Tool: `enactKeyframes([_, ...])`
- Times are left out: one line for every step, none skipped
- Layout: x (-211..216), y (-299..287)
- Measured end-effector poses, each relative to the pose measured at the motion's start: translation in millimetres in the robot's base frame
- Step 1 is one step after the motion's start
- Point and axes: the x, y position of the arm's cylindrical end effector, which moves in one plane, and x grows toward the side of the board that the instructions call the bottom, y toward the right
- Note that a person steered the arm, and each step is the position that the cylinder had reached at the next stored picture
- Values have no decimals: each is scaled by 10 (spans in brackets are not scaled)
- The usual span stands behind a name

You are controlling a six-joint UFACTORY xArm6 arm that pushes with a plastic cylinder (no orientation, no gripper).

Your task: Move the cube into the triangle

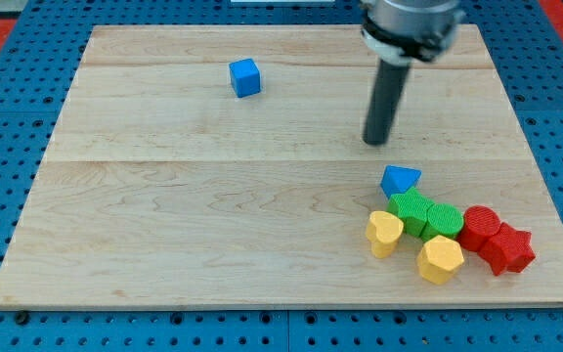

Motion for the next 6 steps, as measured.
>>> enactKeyframes([-941, -193])
enactKeyframes([-1539, -241])
enactKeyframes([-1809, -435])
enactKeyframes([-1830, -1101])
enactKeyframes([-1820, -1550])
enactKeyframes([-1536, -1612])
